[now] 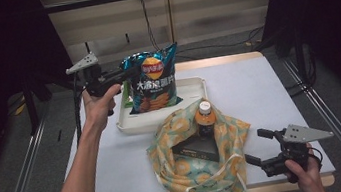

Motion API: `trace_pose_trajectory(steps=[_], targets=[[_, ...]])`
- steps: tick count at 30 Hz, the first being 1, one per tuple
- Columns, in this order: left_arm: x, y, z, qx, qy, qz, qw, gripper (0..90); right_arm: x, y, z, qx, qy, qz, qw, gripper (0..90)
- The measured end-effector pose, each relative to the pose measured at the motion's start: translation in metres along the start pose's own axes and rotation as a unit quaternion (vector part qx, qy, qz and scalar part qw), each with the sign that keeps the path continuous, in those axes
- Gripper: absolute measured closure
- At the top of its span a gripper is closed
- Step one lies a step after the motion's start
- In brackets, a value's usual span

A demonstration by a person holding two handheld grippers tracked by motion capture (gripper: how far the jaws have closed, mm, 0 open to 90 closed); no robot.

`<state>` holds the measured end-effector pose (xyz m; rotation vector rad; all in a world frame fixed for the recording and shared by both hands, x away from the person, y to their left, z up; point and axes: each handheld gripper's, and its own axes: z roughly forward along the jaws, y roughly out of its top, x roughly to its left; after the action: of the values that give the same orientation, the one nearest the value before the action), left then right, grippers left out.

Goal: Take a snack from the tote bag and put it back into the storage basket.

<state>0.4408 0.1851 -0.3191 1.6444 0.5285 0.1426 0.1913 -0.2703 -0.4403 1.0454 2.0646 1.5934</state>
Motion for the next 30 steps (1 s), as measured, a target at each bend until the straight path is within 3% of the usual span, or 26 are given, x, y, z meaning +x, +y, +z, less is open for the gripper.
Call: trace_pose_trajectory(steps=[8, 13, 14, 17, 30], targets=[[0.019, -0.006, 0.023, 0.014, 0.005, -0.011, 0.9998, 85.4, -0.001, 0.0, 0.0, -0.001, 0.0, 0.001, 1.0, 1.8], [0.024, -0.014, 0.04, 0.018, -0.004, -0.024, 0.9995, 85.3, -0.001, 0.0, 0.0, 0.001, 0.001, 0.0, 1.0, 1.9], [0.023, -0.016, 0.044, 0.024, 0.003, -0.026, 0.9994, 85.4, -0.001, 0.0, 0.0, -0.001, 0.002, -0.001, 1.0, 1.9], [0.024, -0.021, 0.055, 0.037, -0.002, -0.02, 0.9991, 85.3, -0.001, -0.001, 0.0, -0.001, 0.005, 0.0, 1.0, 1.9], [0.042, -0.04, 0.077, 0.043, 0.01, -0.051, 0.9977, 85.1, 0.0, 0.0, 0.0, 0.0, 0.007, -0.001, 1.0, 1.9]])
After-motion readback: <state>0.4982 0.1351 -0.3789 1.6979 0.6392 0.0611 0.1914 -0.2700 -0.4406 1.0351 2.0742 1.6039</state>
